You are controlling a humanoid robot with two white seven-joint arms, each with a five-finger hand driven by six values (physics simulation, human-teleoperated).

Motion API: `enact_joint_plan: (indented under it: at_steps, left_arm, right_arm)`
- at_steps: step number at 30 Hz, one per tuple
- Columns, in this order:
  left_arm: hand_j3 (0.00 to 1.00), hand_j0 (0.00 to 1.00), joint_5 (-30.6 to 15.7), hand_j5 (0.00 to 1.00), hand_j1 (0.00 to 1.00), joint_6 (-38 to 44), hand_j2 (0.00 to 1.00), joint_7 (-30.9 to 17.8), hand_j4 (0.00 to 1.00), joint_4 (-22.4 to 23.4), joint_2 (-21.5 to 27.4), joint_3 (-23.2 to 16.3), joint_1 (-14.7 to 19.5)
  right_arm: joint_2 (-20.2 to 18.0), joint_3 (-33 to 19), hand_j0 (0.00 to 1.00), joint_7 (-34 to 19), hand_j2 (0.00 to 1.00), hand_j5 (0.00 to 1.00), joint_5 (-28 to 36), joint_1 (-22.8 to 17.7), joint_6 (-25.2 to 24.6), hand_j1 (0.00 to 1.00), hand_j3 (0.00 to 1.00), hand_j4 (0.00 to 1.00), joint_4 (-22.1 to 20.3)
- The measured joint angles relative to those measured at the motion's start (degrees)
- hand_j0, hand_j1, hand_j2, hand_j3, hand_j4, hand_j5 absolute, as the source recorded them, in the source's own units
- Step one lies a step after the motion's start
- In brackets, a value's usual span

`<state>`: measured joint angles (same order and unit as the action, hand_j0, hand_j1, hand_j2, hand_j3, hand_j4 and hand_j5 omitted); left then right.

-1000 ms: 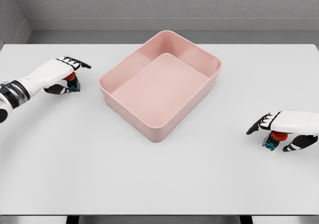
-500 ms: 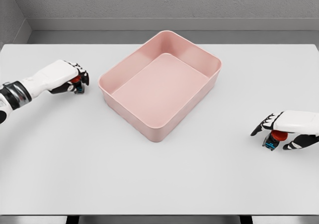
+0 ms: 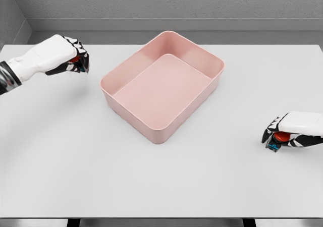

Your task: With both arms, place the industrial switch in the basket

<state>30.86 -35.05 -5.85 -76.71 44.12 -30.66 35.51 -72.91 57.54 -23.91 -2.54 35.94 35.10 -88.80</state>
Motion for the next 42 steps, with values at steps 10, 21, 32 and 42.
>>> enact_joint_plan:
  at_steps: [10,21,32,42]
  left_arm:
    - [0.27,0.27,-0.97,0.27,0.27,-0.02,0.27,-0.29,0.27,-5.27,-2.69,-0.26,1.76]
    - [0.27,0.27,-0.28,0.27,0.27,-0.03,0.27,-0.24,0.27,-6.37,-11.62,-4.21,2.37]
    - [0.27,0.27,0.32,0.27,0.27,-0.06,0.27,-0.48,0.27,3.09,-18.88,-10.79,4.57]
    - [0.73,0.73,1.40,0.73,0.73,-0.02,0.73,-0.12,0.73,10.40,-22.98,-12.66,5.89]
  right_arm:
    - [0.06,-1.91,0.48,0.05,0.48,0.48,0.00,0.09,0.01,0.48,0.48,0.48,0.07]
    - [1.49,-5.10,0.47,0.08,0.47,0.47,0.45,0.62,0.01,0.47,0.47,0.47,0.04]
    - [4.18,-10.08,0.47,-0.22,0.47,0.47,0.56,0.70,0.02,0.47,0.47,0.47,-0.11]
    - [8.03,-11.09,0.47,-1.37,0.47,0.47,0.57,3.25,0.03,0.47,0.47,0.47,-0.23]
